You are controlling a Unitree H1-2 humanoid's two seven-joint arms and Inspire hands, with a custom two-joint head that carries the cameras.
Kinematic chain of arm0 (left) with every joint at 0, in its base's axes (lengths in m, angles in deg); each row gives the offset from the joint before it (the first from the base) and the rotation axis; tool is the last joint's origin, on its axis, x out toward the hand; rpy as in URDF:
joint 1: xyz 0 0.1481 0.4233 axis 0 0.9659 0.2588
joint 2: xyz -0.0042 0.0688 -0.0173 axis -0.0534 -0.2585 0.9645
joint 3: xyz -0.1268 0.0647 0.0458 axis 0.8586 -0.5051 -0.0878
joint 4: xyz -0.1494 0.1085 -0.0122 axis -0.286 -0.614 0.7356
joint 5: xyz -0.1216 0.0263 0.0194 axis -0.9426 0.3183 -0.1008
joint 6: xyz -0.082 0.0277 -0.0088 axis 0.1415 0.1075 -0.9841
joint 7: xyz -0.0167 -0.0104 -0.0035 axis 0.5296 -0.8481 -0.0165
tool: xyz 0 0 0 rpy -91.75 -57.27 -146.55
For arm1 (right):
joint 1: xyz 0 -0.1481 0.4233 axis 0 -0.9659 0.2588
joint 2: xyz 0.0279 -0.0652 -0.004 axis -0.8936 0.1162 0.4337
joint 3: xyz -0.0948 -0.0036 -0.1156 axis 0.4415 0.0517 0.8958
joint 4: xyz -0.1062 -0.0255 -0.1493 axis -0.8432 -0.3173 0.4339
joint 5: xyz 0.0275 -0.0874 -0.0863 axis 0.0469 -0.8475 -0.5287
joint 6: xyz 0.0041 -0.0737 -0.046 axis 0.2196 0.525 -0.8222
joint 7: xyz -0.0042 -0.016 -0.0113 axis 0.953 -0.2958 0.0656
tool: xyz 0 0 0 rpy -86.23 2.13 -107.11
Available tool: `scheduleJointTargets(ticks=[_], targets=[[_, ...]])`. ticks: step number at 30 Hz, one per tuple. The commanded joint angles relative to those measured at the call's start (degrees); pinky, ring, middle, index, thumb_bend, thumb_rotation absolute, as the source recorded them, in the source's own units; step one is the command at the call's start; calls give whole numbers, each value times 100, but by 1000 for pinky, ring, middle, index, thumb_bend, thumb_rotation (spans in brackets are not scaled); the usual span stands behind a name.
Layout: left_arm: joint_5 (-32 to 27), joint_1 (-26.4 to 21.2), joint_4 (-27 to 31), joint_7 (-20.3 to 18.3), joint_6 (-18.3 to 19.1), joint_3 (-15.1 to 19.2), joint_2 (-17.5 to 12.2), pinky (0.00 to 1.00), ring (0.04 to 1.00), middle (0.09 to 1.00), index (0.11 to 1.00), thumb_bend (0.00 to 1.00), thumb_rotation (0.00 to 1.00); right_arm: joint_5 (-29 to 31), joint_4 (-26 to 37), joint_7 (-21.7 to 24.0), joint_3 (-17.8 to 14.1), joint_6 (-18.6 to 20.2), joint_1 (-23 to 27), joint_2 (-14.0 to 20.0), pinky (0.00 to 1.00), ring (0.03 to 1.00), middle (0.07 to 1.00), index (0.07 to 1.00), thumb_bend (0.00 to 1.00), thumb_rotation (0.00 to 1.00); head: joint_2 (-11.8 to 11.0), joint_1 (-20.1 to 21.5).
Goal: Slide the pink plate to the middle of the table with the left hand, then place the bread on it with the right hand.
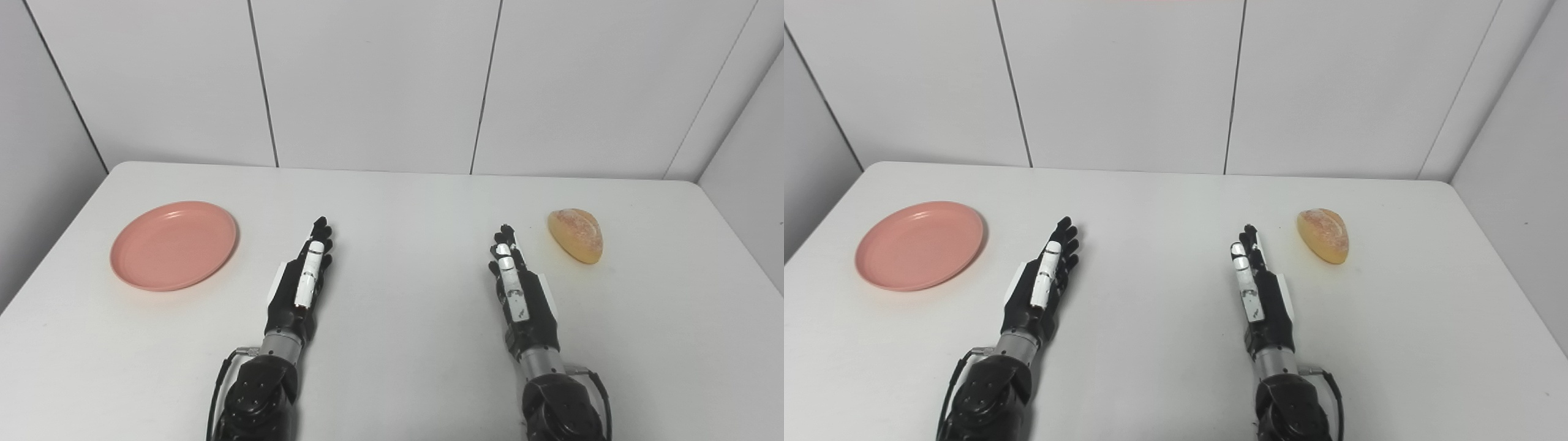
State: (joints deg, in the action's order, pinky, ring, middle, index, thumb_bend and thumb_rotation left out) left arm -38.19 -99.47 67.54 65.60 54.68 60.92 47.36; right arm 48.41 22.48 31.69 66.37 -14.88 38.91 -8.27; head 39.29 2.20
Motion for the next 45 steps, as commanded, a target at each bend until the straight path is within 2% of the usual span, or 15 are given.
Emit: scheduleJointTargets(ticks=[1, 7, 18, 22, 29, 35, 36, 37, 39, 41, 45], targets=[[2, -122, 98, -66, -210, -26, 8, 1000, 1000, 1000, 979, 441, 1000, 16, 134, 94, 11, -153, 242, 5, 1000, 1000, 1000, 1000, 690, 913, -1, -21], [152, -119, 121, 14, -204, -51, 7, 1000, 1000, 995, 973, 443, 1000, 44, 77, 121, 12, -191, 264, 33, 1000, 1000, 1000, 1000, 684, 910, -15, -22], [56, -138, 80, -7, -251, 9, 20, 1000, 1000, 988, 968, 453, 1000, 60, 119, 129, -2, -144, 264, 7, 1000, 1000, 1000, 1000, 695, 915, -23, -15], [133, -140, 96, 41, -211, 7, 11, 1000, 1000, 983, 962, 478, 1000, 71, 150, 156, 7, -116, 255, 14, 1000, 1000, 1000, 1000, 659, 941, -22, -17], [-170, -153, 46, -130, -332, 60, 45, 1000, 1000, 987, 966, 477, 1000, 3, 173, 181, 27, -210, 239, 48, 1000, 1000, 1000, 1000, 596, 999, -30, -17], [-100, -165, 86, 12, -535, 76, 89, 993, 986, 964, 940, 475, 1000, -14, 292, 229, 43, -156, 187, 120, 1000, 1000, 1000, 1000, 494, 1000, -136, -392], [-83, -178, 148, 29, -507, 80, 76, 985, 976, 954, 930, 479, 1000, 6, 338, 254, 40, -121, 163, 146, 1000, 1000, 1000, 1000, 477, 1000, -171, -563], [-72, -186, 193, 33, -480, 84, 67, 992, 981, 961, 938, 488, 1000, 23, 369, 270, 37, -96, 147, 163, 1000, 1000, 1000, 1000, 470, 1000, -171, -563], [-118, -226, 304, -1, -356, 94, 43, 999, 994, 978, 960, 503, 1000, 88, 414, 323, 4, -55, 114, 225, 1000, 1000, 1000, 1000, 469, 1000, -266, -970], [-152, -299, 306, -2, -390, 126, 42, 1000, 999, 986, 971, 514, 1000, 162, 402, 383, -40, -43, 101, 309, 1000, 1000, 1000, 1000, 475, 1000, -352, -1263], [-197, -498, 287, 111, -396, 284, 80, 1000, 1000, 984, 970, 548, 1000, 243, 332, 464, -126, -12, 81, 467, 1000, 1000, 1000, 1000, 498, 1000, -511, -1715]])
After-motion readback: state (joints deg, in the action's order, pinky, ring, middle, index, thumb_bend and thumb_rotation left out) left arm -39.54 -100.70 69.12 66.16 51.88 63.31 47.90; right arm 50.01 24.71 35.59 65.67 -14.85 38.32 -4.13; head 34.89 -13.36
